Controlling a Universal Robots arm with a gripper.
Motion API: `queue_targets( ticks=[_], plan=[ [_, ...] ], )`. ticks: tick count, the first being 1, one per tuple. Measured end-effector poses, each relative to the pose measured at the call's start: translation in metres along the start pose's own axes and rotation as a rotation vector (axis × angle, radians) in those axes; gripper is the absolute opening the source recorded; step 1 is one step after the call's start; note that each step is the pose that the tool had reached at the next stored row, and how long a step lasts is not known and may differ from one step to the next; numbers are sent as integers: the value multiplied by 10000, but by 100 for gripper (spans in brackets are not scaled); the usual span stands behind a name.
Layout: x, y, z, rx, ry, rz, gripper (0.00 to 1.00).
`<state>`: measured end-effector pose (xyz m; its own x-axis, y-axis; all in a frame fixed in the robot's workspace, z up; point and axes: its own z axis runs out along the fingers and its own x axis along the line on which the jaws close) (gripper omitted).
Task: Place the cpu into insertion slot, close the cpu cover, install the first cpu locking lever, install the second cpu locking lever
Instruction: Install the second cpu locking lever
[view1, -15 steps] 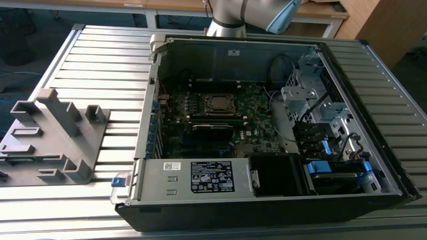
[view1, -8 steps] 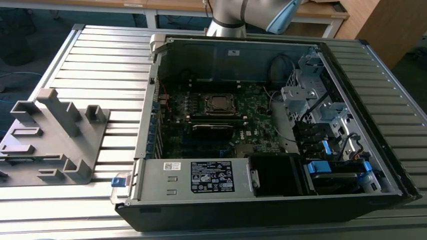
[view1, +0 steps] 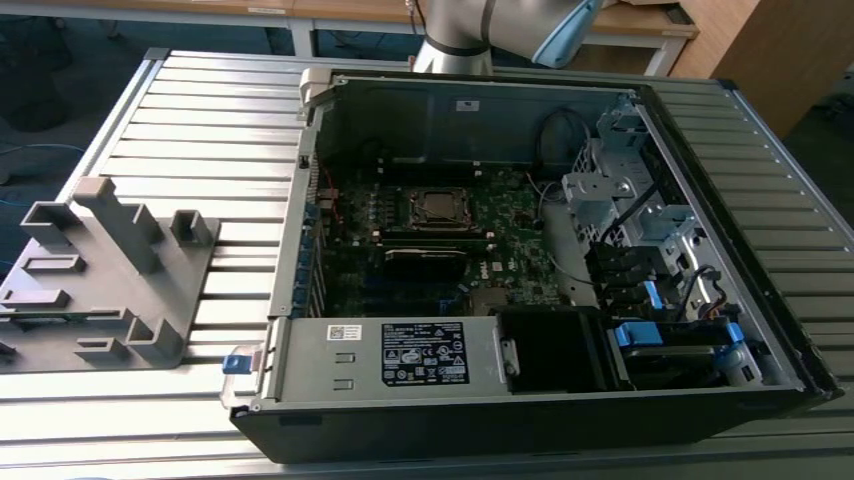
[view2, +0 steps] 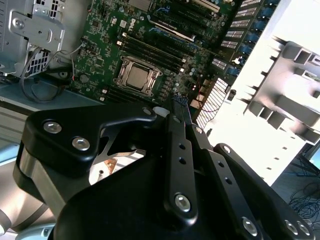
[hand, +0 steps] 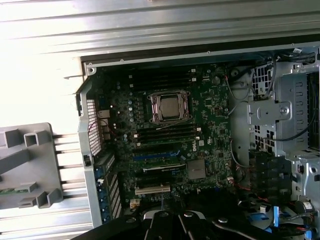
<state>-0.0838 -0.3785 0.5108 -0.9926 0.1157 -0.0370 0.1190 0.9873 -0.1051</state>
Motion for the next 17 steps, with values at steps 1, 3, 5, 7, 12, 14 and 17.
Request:
queue_targets(
  ticks=[1,3,5,7,12,14,17],
  plan=[
    [0,0,1,0,0,0,10],
    [0,1,7,-2,-4,1,10],
    [1,2,16,-3,-20,3,10],
    [1,3,29,-6,-48,6,10],
    [5,8,77,-13,-107,12,10],
    [5,8,82,-13,-117,13,10],
    [5,9,83,-13,-118,13,10]
  ],
)
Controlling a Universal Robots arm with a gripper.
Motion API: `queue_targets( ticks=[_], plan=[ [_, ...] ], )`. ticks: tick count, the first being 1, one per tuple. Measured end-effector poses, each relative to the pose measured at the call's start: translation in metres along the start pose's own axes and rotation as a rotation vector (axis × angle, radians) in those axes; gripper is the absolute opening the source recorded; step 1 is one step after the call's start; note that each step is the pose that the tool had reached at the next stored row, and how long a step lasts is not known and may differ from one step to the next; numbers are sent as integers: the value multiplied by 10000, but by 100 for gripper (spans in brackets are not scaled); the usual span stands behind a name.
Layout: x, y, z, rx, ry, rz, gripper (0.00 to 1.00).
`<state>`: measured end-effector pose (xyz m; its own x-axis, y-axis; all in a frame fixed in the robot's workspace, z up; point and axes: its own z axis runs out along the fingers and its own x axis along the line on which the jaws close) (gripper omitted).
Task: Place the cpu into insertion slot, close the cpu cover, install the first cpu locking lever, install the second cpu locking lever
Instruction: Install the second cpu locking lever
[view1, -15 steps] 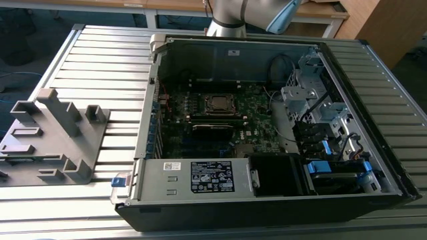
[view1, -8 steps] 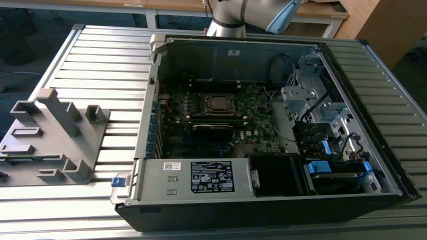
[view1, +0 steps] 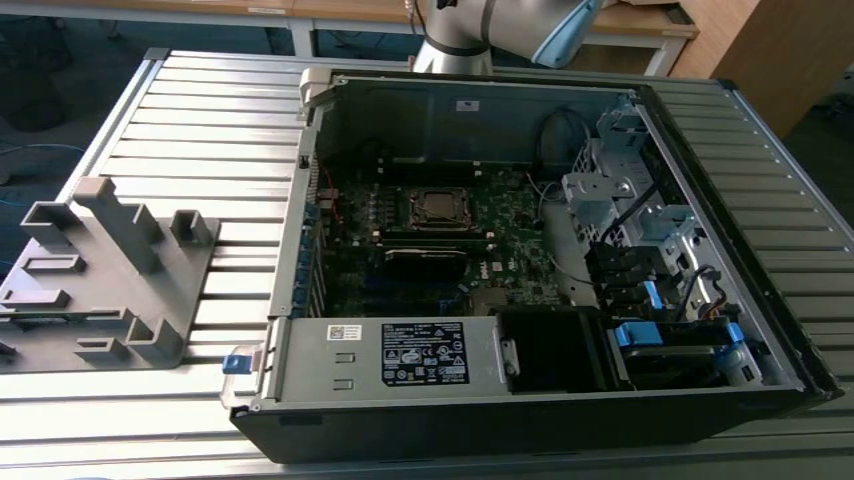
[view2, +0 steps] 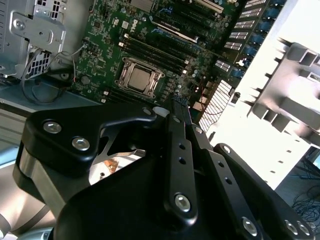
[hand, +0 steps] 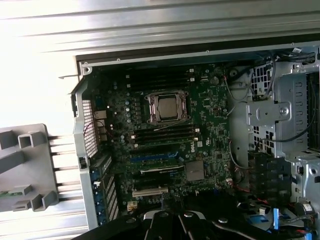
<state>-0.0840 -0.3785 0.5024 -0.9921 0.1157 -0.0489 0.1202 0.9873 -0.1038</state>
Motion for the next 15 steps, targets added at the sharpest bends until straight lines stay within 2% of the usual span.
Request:
queue_targets(
  ticks=[1,2,5,7,8,9,10,11,15],
  plan=[
    [0,0,0,-1,0,0,10],
    [0,0,0,-63,7,2,10],
    [0,0,2,-565,70,21,10],
    [0,-1,2,-931,113,33,10],
    [0,-2,4,-1072,130,39,10],
    [0,-3,7,-1163,142,43,10],
    [1,-2,17,-1203,145,44,10],
    [2,-2,30,-1215,146,46,10],
    [4,-1,99,-1224,149,45,10]
  ],
)
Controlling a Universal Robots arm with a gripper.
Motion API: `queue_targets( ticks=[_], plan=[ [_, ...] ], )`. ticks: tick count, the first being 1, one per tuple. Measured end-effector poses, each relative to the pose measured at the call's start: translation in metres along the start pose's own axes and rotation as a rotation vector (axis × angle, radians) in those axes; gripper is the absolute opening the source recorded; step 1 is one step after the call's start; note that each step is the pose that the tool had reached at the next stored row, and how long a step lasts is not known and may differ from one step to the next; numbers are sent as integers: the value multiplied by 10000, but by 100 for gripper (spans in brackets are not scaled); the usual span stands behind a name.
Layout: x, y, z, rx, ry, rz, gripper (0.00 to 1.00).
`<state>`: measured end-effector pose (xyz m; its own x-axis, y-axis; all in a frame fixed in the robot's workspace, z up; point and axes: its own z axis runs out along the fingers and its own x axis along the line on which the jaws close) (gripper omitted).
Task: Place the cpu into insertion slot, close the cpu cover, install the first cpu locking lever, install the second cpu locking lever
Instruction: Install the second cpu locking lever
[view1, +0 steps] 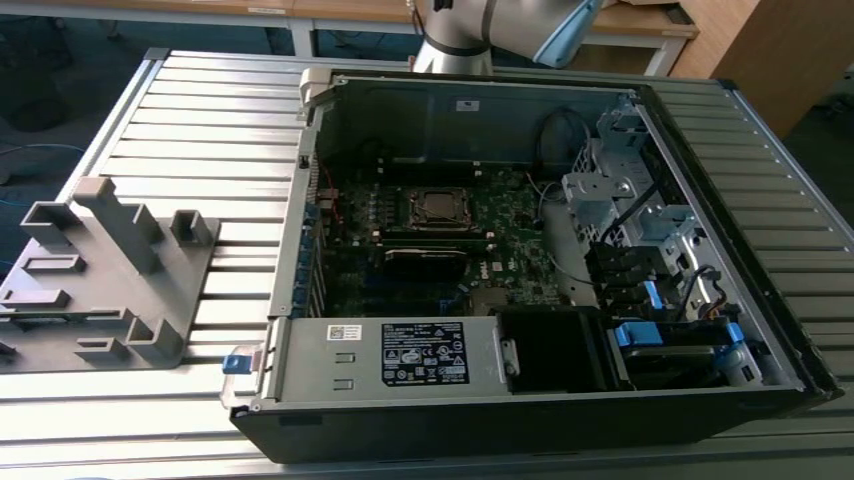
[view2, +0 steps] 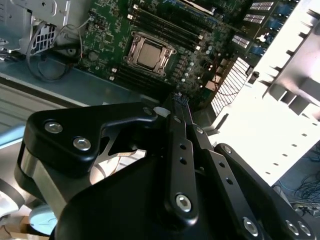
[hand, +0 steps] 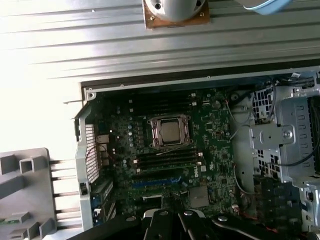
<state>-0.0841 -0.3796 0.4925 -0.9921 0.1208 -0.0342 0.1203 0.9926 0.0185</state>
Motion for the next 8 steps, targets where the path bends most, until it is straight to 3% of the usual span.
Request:
queue_targets(
  ticks=[5,8],
  plan=[
    [2,-7,83,-3,-1,0,10],
    [2,-7,84,-1,0,-1,10]
  ],
)
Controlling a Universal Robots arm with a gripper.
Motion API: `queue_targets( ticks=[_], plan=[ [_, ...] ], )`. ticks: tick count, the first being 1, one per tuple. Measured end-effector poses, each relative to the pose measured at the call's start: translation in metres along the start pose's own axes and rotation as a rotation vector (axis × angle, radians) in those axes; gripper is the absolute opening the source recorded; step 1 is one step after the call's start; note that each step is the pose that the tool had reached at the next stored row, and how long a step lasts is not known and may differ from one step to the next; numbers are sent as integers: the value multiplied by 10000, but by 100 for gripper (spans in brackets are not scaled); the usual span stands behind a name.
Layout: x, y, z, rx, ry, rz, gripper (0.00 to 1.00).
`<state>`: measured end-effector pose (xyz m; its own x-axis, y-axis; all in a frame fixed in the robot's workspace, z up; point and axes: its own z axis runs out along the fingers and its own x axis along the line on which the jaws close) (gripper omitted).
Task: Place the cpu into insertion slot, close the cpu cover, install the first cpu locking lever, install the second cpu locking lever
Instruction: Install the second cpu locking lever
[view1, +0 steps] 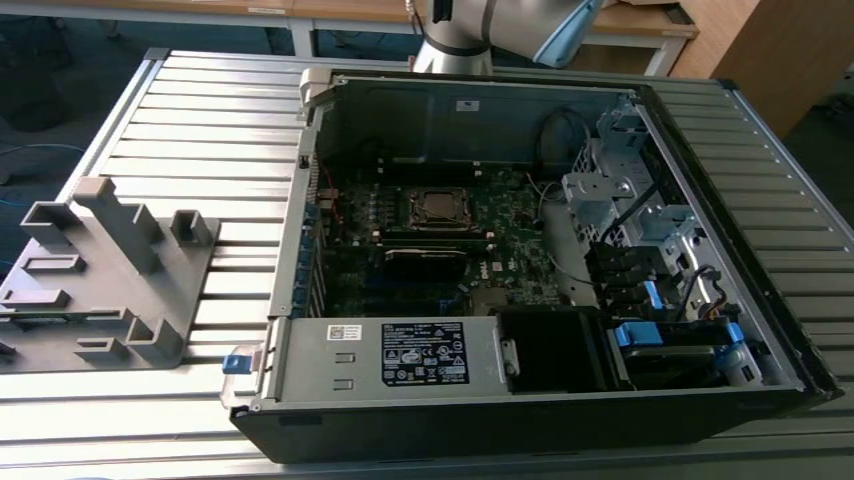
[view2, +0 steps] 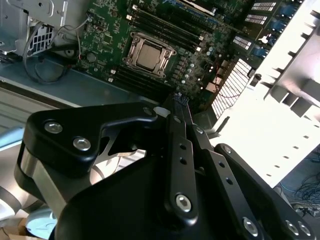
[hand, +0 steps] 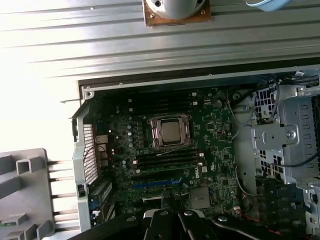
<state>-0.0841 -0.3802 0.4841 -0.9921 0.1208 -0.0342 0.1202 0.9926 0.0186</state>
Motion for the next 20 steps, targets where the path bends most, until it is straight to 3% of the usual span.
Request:
queue_targets(
  ticks=[11,20],
  plan=[
    [0,0,12,-2,-1,0,10],
    [5,-3,155,1,0,0,10]
  ],
)
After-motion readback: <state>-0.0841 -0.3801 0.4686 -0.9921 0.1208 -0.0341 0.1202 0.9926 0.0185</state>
